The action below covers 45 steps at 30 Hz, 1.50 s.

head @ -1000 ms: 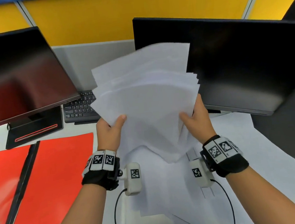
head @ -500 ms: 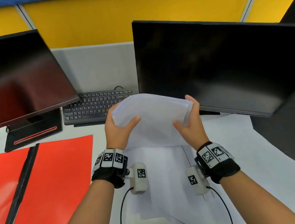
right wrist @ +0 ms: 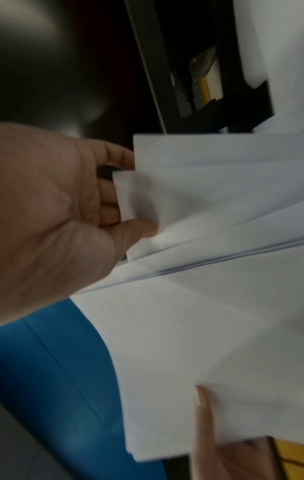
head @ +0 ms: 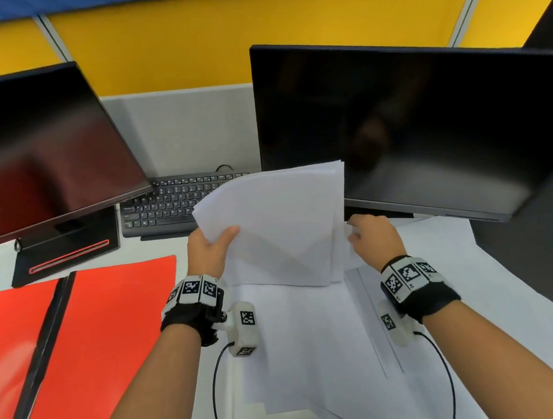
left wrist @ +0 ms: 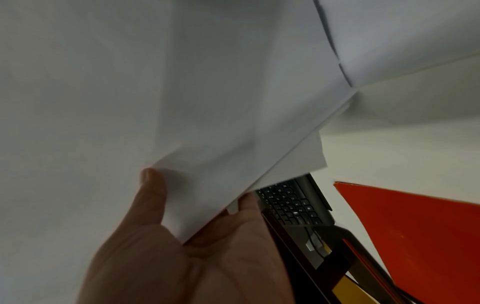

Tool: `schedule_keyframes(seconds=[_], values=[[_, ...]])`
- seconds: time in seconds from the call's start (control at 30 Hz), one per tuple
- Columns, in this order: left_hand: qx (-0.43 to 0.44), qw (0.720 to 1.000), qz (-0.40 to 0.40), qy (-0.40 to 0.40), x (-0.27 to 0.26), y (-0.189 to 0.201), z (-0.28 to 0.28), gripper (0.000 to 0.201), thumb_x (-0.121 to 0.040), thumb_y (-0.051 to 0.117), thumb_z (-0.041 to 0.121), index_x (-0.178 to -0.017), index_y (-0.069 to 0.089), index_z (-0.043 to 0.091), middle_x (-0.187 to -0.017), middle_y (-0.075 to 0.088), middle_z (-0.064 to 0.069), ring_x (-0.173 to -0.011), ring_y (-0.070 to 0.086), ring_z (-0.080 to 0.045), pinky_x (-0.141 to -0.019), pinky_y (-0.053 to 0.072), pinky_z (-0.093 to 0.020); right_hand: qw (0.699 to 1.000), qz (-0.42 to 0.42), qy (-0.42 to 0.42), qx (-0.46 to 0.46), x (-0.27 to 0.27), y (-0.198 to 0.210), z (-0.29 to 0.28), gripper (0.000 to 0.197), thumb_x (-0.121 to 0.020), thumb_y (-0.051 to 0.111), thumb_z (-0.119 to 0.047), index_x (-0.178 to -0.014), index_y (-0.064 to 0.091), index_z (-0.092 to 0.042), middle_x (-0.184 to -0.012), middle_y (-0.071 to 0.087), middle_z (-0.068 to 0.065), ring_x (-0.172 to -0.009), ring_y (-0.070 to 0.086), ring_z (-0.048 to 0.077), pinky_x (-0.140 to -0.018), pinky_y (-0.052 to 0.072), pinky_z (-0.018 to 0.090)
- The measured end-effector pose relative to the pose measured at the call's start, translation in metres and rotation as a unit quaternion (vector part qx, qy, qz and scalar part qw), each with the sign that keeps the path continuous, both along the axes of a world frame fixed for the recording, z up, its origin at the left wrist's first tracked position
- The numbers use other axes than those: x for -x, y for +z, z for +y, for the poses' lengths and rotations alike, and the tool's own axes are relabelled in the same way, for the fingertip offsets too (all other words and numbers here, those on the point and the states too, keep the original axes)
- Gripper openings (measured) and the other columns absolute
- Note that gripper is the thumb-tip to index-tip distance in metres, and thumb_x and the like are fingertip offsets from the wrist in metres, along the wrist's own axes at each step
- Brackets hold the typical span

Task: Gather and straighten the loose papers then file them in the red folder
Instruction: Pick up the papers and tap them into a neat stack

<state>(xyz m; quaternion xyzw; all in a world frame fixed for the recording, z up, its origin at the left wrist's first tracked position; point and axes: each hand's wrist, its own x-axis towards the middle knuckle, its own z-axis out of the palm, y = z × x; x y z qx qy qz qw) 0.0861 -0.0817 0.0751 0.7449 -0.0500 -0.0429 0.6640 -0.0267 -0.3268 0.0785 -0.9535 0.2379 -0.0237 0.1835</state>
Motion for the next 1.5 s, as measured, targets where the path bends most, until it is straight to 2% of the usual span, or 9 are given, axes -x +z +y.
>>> schedule_keyframes(seconds=[0.17,0.33,0.47,0.6,0.9,1.13,1.23,1.33,1.5], values=[[0.004,1.0,0.005,-0.024,-0.001,0.0,0.005,0.017,-0.082,0.067,0.002,-0.097,0.062,0.011,-0.084,0.065,0.007,-0.076,0.064,-0.005,-0.068,0.05,-0.02,0.988,-0.151,0.011,0.029,-0.003,0.023,-0.016,0.02,-0.089,0.05,-0.008,-0.099,0.067,-0.013,-0.092,0.07,0.009,-0.086,0.064,0.031,-0.085,0.051,0.046],[0.0,0.998,0.008,-0.055,-0.001,0.0,0.007,0.02,-0.082,0.068,0.004,-0.084,0.063,0.023,-0.086,0.066,0.006,-0.08,0.063,-0.009,-0.07,0.05,-0.024,0.947,-0.25,0.053,0.194,-0.002,0.078,-0.014,0.029,-0.085,0.045,-0.003,-0.097,0.067,-0.017,-0.087,0.065,0.002,-0.082,0.056,0.025,-0.08,0.032,0.033],[0.004,0.997,0.012,-0.073,0.0,0.001,0.008,0.025,-0.08,0.069,0.001,-0.085,0.064,0.025,-0.087,0.068,0.005,-0.081,0.065,-0.011,-0.077,0.053,-0.029,0.883,-0.276,0.134,0.355,-0.011,0.119,0.005,0.036,-0.074,0.049,0.007,-0.091,0.066,-0.02,-0.074,0.058,-0.001,-0.075,0.051,0.024,-0.076,0.024,0.033],[0.019,0.997,0.026,-0.065,0.001,0.0,0.011,0.027,-0.075,0.073,-0.002,-0.082,0.066,0.024,-0.072,0.073,0.011,-0.073,0.068,-0.007,-0.079,0.055,-0.033,0.833,-0.27,0.22,0.43,-0.031,0.137,0.04,0.046,-0.074,0.024,0.007,-0.081,0.065,-0.016,-0.071,0.054,0.001,-0.077,0.051,0.027,-0.075,0.026,0.038],[0.03,0.996,0.045,-0.066,0.006,0.002,0.023,0.025,-0.07,0.077,0.007,-0.09,0.069,0.02,-0.094,0.072,-0.003,-0.09,0.068,-0.026,-0.087,0.054,-0.043,0.791,-0.222,0.247,0.513,-0.05,0.18,0.046,0.043,-0.075,0.022,0.006,-0.062,0.059,-0.012,-0.064,0.039,0.002,-0.082,0.034,0.025,-0.077,0.021,0.041],[0.006,0.996,0.019,-0.088,0.005,0.013,0.018,0.037,-0.07,0.077,-0.002,-0.086,0.067,0.03,-0.079,0.073,0.014,-0.075,0.069,0.001,-0.083,0.053,-0.032,0.733,-0.268,0.347,0.52,-0.056,0.146,0.08,0.034,-0.08,0.033,-0.003,-0.063,0.06,-0.014,-0.063,0.048,0.002,-0.082,0.034,0.024,-0.075,0.027,0.042],[-0.005,0.996,0.01,-0.089,0.006,0.018,0.013,0.036,-0.066,0.08,0.003,-0.085,0.064,0.029,-0.085,0.07,0.001,-0.073,0.066,-0.005,-0.079,0.051,-0.034,0.72,-0.28,0.411,0.483,-0.059,0.117,0.102,0.023,-0.081,0.044,-0.004,-0.072,0.061,-0.016,-0.068,0.055,0.0,-0.08,0.036,0.022,-0.069,0.027,0.035],[-0.014,0.996,-0.005,-0.085,0.007,0.02,0.011,0.029,-0.062,0.077,0.012,-0.083,0.062,0.026,-0.088,0.067,-0.008,-0.079,0.061,-0.021,-0.077,0.05,-0.039,0.742,-0.279,0.452,0.408,-0.057,0.108,0.114,0.032,-0.078,0.045,-0.004,-0.097,0.066,-0.017,-0.083,0.063,0.002,-0.079,0.054,0.024,-0.072,0.027,0.031],[0.003,0.997,0.008,-0.079,0.005,0.014,0.019,0.036,-0.072,0.077,0.004,-0.089,0.063,0.033,-0.085,0.07,0.015,-0.072,0.066,0.01,-0.077,0.051,-0.022,0.885,-0.223,0.351,0.21,-0.043,0.115,0.079,0.085,-0.058,0.055,-0.012,-0.142,0.037,-0.014,-0.135,0.05,0.004,-0.125,0.047,0.023,-0.112,0.021,0.046]])
